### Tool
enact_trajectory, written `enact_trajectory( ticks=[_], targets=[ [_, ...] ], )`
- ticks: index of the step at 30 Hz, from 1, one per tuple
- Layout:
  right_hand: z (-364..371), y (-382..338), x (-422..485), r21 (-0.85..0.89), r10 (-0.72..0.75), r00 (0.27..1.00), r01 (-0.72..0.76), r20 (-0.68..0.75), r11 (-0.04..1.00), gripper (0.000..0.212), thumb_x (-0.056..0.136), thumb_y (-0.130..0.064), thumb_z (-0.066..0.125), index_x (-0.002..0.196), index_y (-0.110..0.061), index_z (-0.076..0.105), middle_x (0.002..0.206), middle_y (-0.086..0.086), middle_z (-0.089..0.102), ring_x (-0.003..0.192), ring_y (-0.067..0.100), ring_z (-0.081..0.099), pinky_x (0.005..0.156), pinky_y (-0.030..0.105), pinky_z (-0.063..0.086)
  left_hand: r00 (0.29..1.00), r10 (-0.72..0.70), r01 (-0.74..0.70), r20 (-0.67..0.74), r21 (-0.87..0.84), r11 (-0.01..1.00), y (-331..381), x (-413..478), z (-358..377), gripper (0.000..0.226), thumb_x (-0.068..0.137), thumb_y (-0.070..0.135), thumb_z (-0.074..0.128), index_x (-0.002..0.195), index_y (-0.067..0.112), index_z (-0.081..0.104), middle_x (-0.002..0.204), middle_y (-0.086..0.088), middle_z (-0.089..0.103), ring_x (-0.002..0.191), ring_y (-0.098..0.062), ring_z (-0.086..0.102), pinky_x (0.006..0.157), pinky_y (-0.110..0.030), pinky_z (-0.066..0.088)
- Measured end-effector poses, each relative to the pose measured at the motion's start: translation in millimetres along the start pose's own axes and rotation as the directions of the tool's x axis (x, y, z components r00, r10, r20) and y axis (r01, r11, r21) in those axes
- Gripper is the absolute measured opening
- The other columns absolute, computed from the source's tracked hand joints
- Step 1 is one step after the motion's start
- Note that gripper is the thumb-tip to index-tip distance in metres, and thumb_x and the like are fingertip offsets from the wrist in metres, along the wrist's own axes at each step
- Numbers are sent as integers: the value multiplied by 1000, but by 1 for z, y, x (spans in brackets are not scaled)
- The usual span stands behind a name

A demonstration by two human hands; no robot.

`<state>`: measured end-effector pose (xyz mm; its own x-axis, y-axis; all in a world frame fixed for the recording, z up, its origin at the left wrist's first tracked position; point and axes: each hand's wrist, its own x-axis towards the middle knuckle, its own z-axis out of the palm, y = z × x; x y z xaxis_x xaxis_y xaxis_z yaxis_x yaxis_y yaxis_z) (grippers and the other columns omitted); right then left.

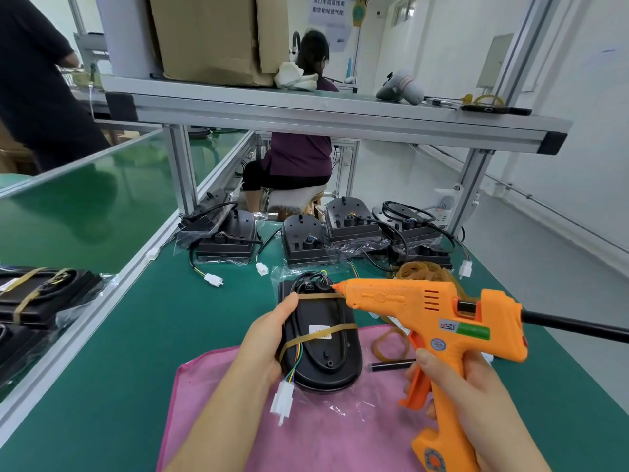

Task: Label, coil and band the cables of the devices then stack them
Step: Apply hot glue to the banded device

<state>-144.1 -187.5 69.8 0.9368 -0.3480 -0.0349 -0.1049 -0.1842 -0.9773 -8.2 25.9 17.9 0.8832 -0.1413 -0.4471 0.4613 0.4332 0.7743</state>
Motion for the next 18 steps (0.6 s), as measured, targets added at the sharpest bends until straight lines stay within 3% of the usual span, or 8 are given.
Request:
enact_trajectory(
  ticks=[7,14,18],
  targets=[
    [3,-5,4,11,-36,999,37,-30,999,22,76,-37,65,93,-23,61,69,-1,72,51,12,66,41,16,47,1000,-10,10,19,-5,1000,-2,-1,1,35,88,32,68,108,4,71,103,-20,73,94,-38,70,87,-53,56],
    [6,-9,7,-11,-49,998,49,-30,999,40,63,-51,62,96,-29,61,71,-5,73,52,18,67,46,25,51,999,-12,12,33,12,1000,-2,-1,1,35,86,34,69,105,5,72,102,-20,73,91,-38,71,87,-53,56],
    [7,-9,5,-6,-40,999,40,-6,999,27,75,-38,65,96,-21,62,71,-1,73,55,15,68,43,17,48,1000,-13,13,27,10,1000,-2,0,1,36,85,34,70,105,5,72,101,-20,73,89,-37,72,82,-51,58]
  ],
)
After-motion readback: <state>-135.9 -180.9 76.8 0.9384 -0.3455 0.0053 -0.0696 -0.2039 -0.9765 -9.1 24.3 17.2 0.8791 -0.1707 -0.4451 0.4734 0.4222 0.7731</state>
